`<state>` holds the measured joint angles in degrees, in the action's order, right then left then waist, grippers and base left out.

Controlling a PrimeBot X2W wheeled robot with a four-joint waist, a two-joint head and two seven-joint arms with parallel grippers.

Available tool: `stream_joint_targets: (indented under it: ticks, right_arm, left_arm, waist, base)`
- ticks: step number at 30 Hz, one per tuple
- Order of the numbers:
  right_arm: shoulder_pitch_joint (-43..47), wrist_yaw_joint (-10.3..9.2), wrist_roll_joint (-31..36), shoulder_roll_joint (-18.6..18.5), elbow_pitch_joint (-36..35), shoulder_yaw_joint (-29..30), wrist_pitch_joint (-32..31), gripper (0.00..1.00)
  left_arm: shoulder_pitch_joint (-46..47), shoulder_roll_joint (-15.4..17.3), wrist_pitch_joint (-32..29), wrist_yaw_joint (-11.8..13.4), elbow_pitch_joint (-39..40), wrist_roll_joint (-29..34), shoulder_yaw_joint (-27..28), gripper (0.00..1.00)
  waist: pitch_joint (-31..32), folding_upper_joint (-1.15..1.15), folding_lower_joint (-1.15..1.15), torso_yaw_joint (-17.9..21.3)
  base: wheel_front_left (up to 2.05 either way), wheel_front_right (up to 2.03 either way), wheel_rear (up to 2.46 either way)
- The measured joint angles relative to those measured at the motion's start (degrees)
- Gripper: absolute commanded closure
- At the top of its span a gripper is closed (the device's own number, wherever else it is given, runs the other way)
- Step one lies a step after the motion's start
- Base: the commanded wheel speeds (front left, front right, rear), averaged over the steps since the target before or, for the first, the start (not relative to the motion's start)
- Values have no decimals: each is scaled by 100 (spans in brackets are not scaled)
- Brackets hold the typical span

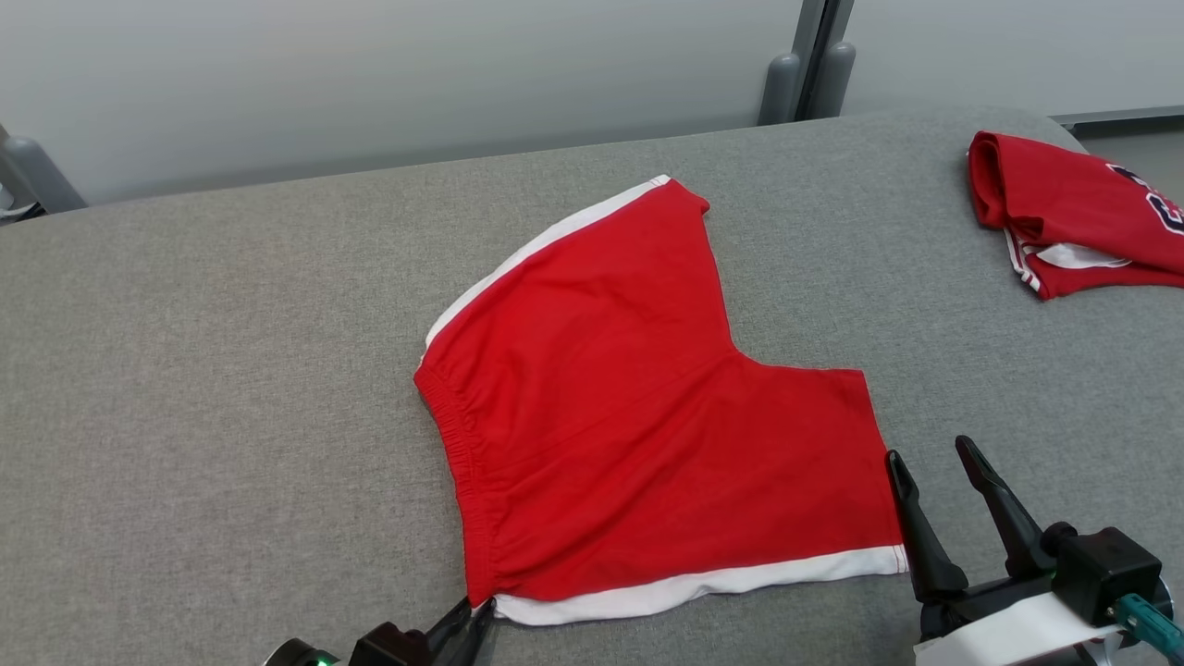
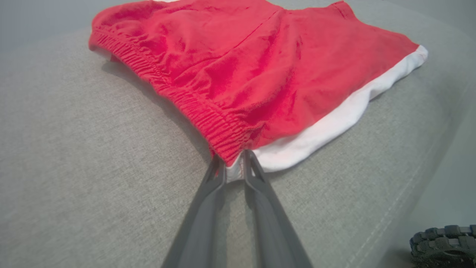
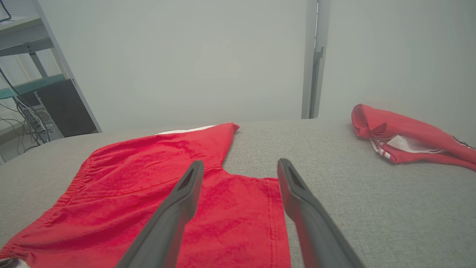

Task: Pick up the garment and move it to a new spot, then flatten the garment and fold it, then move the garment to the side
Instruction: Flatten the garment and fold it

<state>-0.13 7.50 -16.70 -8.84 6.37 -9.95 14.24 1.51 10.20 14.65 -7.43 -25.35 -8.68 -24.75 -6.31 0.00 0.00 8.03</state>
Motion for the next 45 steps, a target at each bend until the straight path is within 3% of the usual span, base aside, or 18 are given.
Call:
stream_joint_targets:
  ticks: [1,4,11,19,26,27,28,29,30,34,38,41,45]
  right_arm:
    - [0,0,-1,2,4,3,0,0]
    - [1,0,-66,13,113,-22,0,0]
    - [8,0,-622,-8,1235,-164,8,0]
    - [-276,0,-732,-49,2237,-258,8,0]
    - [-353,0,-932,13,2731,-546,8,0]
    - [-386,0,-966,11,2772,-577,9,27]
    - [-415,0,-981,1,2793,-606,9,64]
    - [-438,0,-1005,-4,2805,-637,9,92]
    - [-455,0,-1006,-10,2820,-676,9,100]
    - [-517,0,-1079,-59,2821,-749,8,100]
    - [-670,0,-1055,-232,2451,-344,7,100]
    - [-813,0,-984,-388,1934,-67,8,100]
    - [-807,0,-1024,-590,1497,-146,9,100]
  left_arm:
    - [0,-1,0,0,-5,-2,-1,100]
    - [-3,-1,0,0,-12,-43,-11,100]
    - [-16,8,0,0,90,-112,2,100]
    - [-19,124,0,0,194,-255,-16,100]
    - [-16,199,0,0,236,-356,-148,100]
    - [-16,207,0,-1,247,-356,-153,100]
    - [-16,211,0,0,253,-356,-156,100]
    - [-16,215,0,-1,257,-356,-159,100]
    - [-16,221,0,-1,268,-356,-159,100]
    - [-16,241,0,0,307,-490,-165,100]
    - [-9,246,0,-1,597,-1472,-485,100]
    - [23,492,-1,-1,970,-2217,-1007,100]
    - [133,888,-160,0,1432,-2900,-1435,100]
  waist:
    - [6,0,0,-3]
    - [24,0,0,-16]
    - [32,0,0,-125]
    - [-96,0,0,-301]
    - [-79,0,0,-381]
    - [-72,0,0,-382]
    - [-64,0,0,-381]
    - [-55,0,0,-378]
    - [-48,0,0,-372]
    - [-46,0,0,-334]
    - [-108,0,0,-276]
    - [-160,0,0,-211]
    - [-180,0,0,-158]
  base:
    - [0,0,0]
    - [0,0,0]
    - [0,0,0]
    - [0,0,0]
    - [0,0,0]
    - [0,0,0]
    - [0,0,0]
    - [0,0,0]
    - [0,0,0]
    - [0,0,0]
    - [0,0,0]
    - [0,0,0]
    - [0,0,0]
